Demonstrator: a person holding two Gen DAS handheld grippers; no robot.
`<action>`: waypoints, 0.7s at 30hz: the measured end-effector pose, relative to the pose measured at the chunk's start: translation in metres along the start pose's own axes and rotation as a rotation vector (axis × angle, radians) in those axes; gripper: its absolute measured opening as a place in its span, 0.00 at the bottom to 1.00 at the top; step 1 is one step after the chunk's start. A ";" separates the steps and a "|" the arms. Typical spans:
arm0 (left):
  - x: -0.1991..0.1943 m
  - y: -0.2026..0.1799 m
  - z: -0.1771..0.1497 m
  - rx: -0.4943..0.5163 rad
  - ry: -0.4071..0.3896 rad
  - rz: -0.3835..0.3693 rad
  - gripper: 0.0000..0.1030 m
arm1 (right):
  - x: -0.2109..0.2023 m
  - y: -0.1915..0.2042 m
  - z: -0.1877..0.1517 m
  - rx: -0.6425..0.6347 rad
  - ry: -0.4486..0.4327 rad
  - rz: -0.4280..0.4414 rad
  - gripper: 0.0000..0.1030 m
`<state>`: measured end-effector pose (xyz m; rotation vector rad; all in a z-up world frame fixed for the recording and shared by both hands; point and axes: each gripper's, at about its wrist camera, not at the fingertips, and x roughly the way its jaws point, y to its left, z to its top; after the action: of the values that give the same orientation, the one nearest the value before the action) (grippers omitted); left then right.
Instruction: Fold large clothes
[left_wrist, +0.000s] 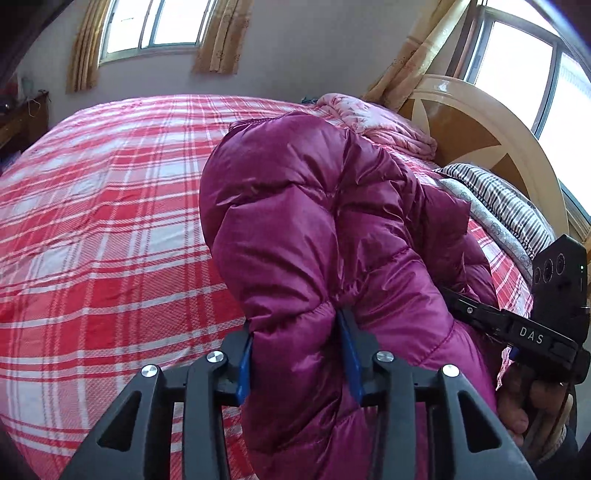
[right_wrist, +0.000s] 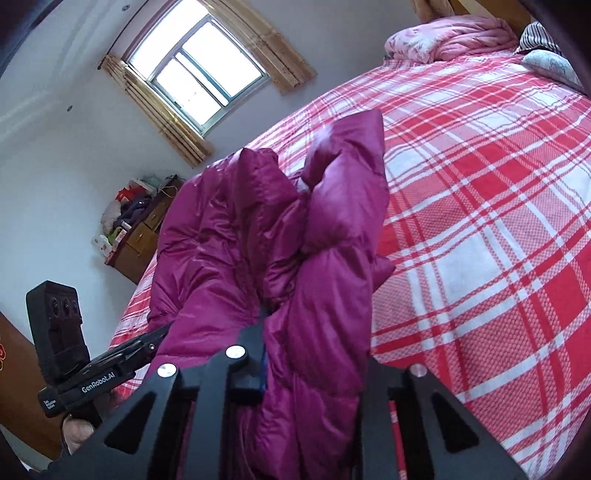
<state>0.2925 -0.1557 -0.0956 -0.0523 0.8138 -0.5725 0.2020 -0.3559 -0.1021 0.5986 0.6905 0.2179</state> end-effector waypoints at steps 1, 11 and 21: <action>-0.010 0.001 -0.002 0.004 -0.016 0.012 0.40 | -0.001 0.008 -0.002 -0.006 -0.002 0.009 0.21; -0.082 0.036 -0.021 0.006 -0.100 0.197 0.39 | 0.028 0.086 -0.021 -0.084 0.049 0.115 0.21; -0.116 0.078 -0.039 -0.043 -0.125 0.290 0.39 | 0.074 0.127 -0.033 -0.145 0.128 0.180 0.21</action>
<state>0.2381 -0.0252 -0.0651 -0.0084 0.6964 -0.2752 0.2375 -0.2104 -0.0877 0.5104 0.7380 0.4735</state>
